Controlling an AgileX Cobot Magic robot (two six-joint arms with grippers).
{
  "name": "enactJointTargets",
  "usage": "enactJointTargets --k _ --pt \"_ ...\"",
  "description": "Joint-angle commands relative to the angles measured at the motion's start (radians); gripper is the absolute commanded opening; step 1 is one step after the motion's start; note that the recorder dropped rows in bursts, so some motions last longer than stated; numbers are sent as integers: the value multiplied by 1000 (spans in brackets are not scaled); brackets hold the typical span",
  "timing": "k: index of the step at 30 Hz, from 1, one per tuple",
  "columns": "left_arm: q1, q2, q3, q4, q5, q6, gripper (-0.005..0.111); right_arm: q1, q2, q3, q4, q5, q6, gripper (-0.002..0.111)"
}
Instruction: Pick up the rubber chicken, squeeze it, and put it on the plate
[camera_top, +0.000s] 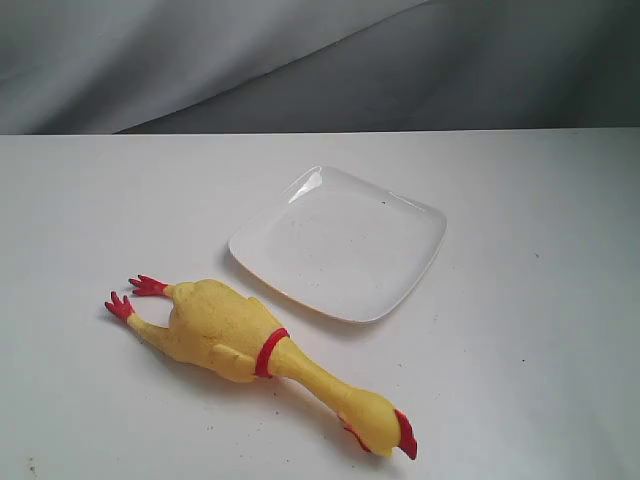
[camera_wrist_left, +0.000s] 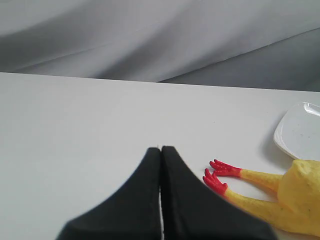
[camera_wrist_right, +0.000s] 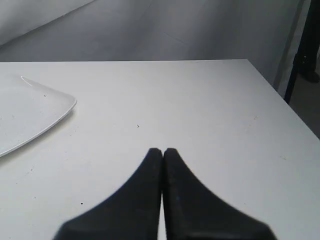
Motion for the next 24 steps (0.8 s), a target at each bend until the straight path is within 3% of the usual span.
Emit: enactJointTargets --k 1,18,24 --pt "2 -2 5 -7 -5 -2 0 -7 -2 3 -3 -1 -1 0" --pt "2 -2 5 -7 -5 -2 0 -7 -2 3 -21 -14 -19 0" --pt "2 -2 5 -7 -5 -2 0 -7 -2 3 -46 -311 -19 0"
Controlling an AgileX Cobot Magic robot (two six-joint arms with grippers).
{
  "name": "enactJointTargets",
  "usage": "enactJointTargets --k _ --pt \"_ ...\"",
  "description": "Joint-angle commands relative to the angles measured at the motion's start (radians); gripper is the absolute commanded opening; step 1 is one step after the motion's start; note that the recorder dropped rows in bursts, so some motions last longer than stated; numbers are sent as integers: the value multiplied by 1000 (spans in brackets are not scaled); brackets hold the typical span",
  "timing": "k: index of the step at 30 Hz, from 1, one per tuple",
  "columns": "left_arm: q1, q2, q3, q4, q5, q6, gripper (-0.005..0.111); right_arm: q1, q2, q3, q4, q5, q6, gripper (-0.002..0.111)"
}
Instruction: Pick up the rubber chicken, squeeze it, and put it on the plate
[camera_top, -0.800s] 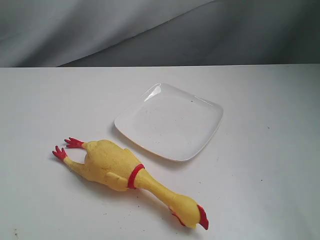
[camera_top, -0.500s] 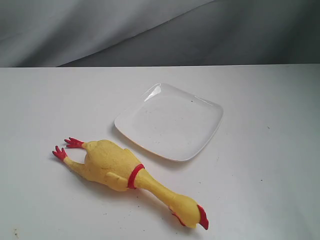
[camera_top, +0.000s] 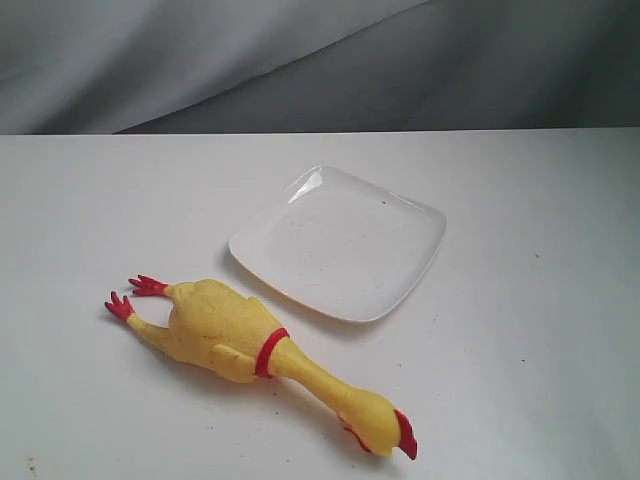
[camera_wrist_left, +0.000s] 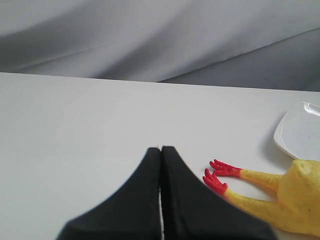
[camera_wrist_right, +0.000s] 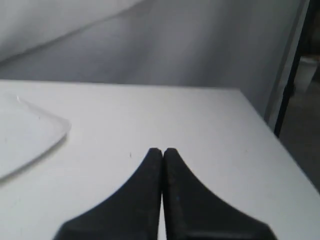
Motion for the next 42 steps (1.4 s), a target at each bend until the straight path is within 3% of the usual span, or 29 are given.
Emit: enactJointTargets --k 1,18,22,24,30,32,35,38,39,40,42 --pt "2 -2 5 -7 -5 -2 0 -7 -2 3 1 -255 -11 0" --pt "2 -2 5 -7 -5 -2 0 -7 -2 3 -53 -941 -22 0" --pt "2 -2 5 -7 -5 -2 0 -7 -2 3 -53 -1076 292 0" --pt "2 -2 5 -7 -5 -2 0 -7 -2 -17 -53 -1009 442 0" --pt "2 -2 5 -7 -5 -2 0 -7 186 -261 -89 -595 597 0" --pt "2 -2 5 -7 -5 -2 0 -3 299 -352 -257 -530 668 0" --pt "2 -2 5 -7 -5 -2 0 37 491 -491 -713 -492 980 0" --pt "2 -2 5 -7 -5 -2 0 126 834 -737 -1586 -715 1722 0" --pt "2 -2 5 -7 -5 -2 0 136 910 -800 -1670 -802 1829 0" --pt "2 -2 5 -7 -5 -2 0 134 1039 -869 -1670 -971 1823 0" --pt "2 -2 5 -5 -5 -3 0 134 1215 -936 -1670 -1096 1790 0"
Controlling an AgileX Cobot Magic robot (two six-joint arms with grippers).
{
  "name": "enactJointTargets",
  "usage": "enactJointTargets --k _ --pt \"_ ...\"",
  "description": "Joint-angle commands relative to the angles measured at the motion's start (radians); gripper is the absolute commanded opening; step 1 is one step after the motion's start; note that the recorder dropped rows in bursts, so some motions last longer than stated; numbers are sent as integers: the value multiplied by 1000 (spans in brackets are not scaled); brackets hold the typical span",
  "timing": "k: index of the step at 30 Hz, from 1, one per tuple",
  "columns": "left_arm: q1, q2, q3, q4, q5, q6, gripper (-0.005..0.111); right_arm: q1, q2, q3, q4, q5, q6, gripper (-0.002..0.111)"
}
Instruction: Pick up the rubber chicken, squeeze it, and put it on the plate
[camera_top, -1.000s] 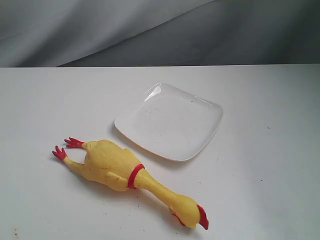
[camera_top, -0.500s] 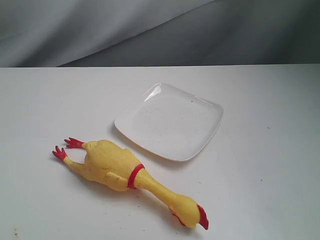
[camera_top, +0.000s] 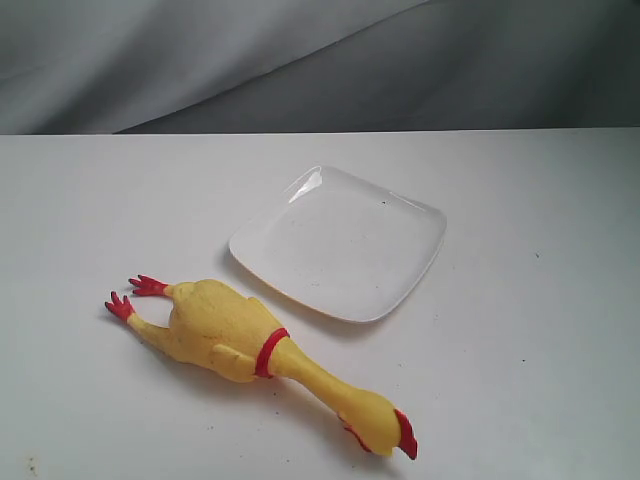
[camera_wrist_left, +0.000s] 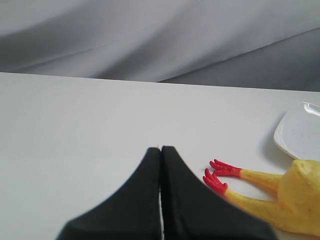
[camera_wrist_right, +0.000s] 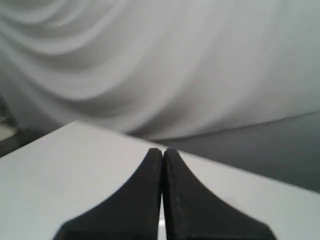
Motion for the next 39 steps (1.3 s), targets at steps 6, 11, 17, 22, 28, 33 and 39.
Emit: enactJointTargets --k 6,11,17,22,28,33,39 --pt "2 -2 5 -3 -5 -3 0 95 401 -40 -128 335 -471 0" --pt "2 -2 5 -3 -5 -3 0 181 397 -97 178 600 -466 0" --pt "2 -2 5 -3 -5 -3 0 181 460 -162 -15 403 -305 0" --pt "2 -2 5 -3 -5 -3 0 181 475 -182 -128 699 -316 0" --pt "2 -2 5 -3 -5 -3 0 181 452 -202 -128 1226 -636 0" --pt "2 -2 5 -3 -5 -3 0 119 447 -380 591 1204 -1247 0" --pt "2 -2 5 -3 -5 -3 0 55 449 -488 2001 1387 -2587 0"
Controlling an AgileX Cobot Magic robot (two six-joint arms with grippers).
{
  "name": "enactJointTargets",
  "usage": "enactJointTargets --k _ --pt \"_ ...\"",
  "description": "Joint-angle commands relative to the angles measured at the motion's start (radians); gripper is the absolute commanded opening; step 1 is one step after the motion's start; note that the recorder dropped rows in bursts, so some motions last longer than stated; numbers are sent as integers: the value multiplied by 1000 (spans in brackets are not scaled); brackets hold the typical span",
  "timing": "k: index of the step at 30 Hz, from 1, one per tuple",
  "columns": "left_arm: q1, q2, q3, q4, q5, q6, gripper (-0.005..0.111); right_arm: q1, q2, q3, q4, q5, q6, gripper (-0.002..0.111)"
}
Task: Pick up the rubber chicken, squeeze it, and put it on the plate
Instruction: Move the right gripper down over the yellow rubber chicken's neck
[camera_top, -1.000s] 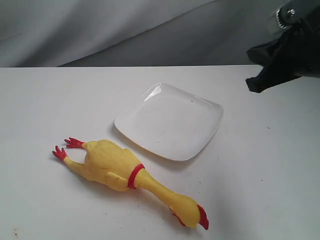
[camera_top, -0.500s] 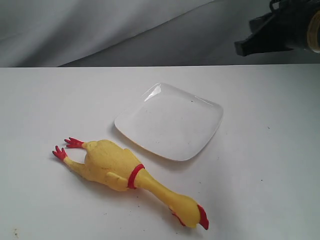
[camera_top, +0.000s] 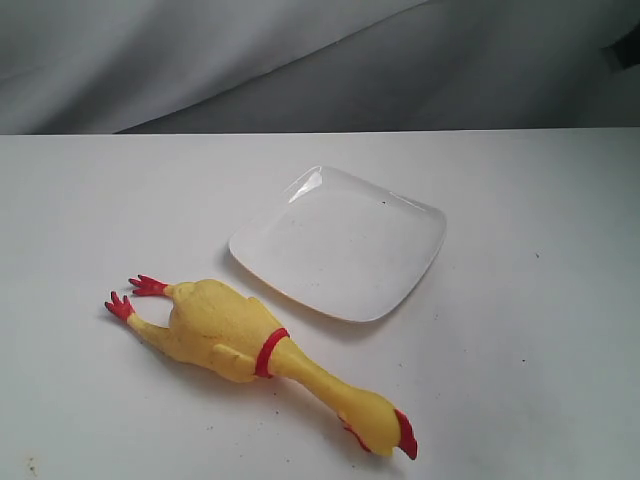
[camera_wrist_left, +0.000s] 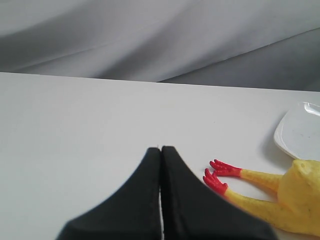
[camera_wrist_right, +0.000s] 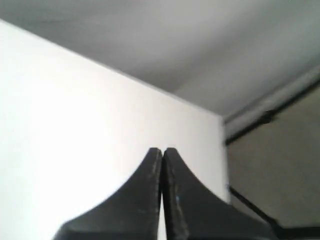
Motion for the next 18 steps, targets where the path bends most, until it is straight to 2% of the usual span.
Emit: enactJointTargets --k 1,3,5,9,12,13,16,18 --pt "2 -2 5 -3 -5 -3 0 -17 -4 -22 870 211 -854 0" --pt "2 -2 5 -3 -5 -3 0 15 5 3 1010 281 -995 0" --pt "2 -2 5 -3 -5 -3 0 74 7 54 1038 285 -1059 0" --pt "2 -2 5 -3 -5 -3 0 216 7 197 1034 93 -1111 2" --pt "2 -2 5 -3 -5 -3 0 330 7 291 1034 -70 -1111 18" --pt "2 -2 5 -3 -5 -3 0 359 13 308 1050 -94 -1111 27" --pt "2 -2 5 -3 -5 -3 0 415 40 323 1121 -92 -1089 56" --pt "2 -2 5 -3 -5 -3 0 441 69 323 1134 -100 -1056 64"
